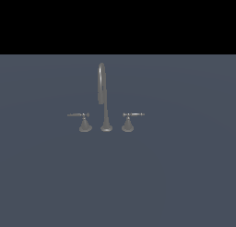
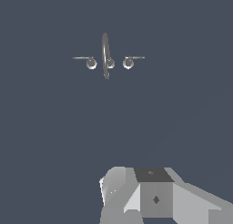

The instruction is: Turn on the faucet by rotating a designated handle.

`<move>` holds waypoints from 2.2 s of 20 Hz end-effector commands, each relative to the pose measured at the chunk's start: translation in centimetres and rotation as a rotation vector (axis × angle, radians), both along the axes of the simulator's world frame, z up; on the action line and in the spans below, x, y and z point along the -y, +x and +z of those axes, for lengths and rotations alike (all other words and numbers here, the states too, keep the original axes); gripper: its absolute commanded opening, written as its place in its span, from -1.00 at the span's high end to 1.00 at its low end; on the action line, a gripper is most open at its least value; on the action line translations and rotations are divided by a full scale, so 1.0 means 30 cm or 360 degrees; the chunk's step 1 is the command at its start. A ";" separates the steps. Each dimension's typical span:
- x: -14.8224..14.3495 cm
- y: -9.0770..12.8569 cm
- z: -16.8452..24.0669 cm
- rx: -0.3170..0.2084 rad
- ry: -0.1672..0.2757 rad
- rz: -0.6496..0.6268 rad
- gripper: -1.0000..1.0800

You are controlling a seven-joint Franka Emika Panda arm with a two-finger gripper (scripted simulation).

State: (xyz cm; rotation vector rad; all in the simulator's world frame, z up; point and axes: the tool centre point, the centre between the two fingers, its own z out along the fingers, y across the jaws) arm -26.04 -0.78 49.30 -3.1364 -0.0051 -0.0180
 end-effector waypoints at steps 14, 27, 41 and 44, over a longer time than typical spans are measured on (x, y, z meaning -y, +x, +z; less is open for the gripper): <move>-0.066 0.017 -0.079 -0.0002 0.0000 -0.0138 1.00; -0.243 0.094 -0.300 -0.0006 0.0003 -0.0524 1.00; -0.427 0.240 -0.562 -0.0012 0.0011 -0.0978 1.00; -0.460 0.277 -0.617 -0.0014 0.0013 -0.1071 1.00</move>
